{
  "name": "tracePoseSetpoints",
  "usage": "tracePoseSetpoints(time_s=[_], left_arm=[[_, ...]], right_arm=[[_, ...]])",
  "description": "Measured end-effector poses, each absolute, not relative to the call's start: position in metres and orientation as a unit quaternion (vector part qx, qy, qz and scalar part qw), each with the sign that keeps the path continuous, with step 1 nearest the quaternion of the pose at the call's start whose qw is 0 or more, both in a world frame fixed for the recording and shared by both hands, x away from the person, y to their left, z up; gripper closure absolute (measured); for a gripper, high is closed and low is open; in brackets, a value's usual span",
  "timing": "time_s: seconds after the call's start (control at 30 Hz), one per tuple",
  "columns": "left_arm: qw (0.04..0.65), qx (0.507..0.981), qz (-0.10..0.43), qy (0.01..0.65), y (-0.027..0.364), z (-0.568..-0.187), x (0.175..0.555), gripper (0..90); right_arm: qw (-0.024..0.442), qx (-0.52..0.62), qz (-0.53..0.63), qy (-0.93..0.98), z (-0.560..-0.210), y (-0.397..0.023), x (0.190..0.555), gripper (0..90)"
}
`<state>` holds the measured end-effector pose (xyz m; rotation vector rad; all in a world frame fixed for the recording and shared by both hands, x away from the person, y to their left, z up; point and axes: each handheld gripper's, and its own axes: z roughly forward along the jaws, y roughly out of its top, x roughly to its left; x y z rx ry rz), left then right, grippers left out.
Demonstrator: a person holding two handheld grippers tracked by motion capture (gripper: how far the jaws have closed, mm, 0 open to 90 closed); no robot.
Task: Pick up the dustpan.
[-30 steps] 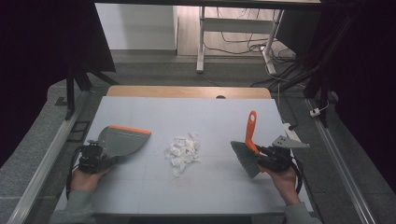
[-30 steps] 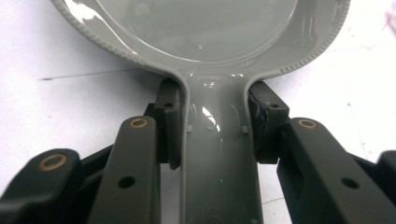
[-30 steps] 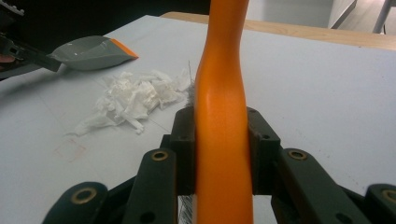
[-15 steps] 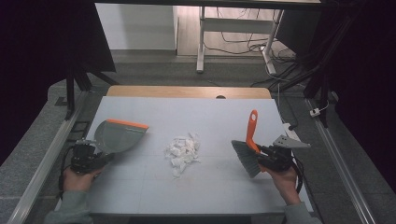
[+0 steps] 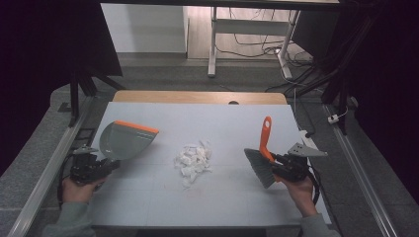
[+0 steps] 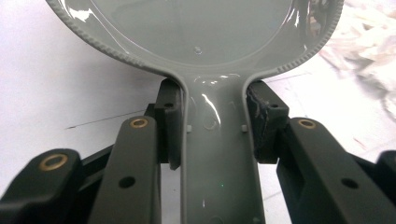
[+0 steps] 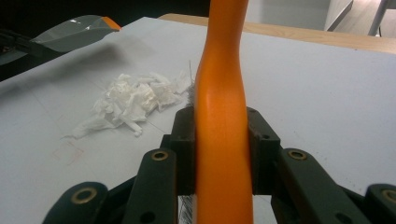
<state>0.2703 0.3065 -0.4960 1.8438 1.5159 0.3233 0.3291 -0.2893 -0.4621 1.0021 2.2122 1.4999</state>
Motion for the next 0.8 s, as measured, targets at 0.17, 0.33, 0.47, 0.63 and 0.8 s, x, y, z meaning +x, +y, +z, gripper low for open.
tracePoseSetpoints(time_s=[0.17,0.33,0.47,0.63,0.8], left_arm=[[0.374,0.723,0.124,0.567,0.309,-0.491,0.265,61.2],[0.395,0.736,0.120,0.537,0.311,-0.486,0.260,61.2],[0.410,0.749,0.113,0.508,0.313,-0.483,0.255,61.1],[0.409,0.755,0.112,0.501,0.311,-0.482,0.254,61.2],[0.405,0.771,0.105,0.480,0.307,-0.477,0.251,61.1]], right_arm=[[0.146,0.345,0.522,0.767,-0.460,-0.288,0.328,68.7],[0.147,0.345,0.519,0.768,-0.461,-0.286,0.327,68.8],[0.150,0.347,0.519,0.767,-0.460,-0.286,0.327,68.8],[0.155,0.343,0.519,0.767,-0.459,-0.285,0.325,68.8],[0.155,0.347,0.523,0.763,-0.459,-0.286,0.325,68.7]])
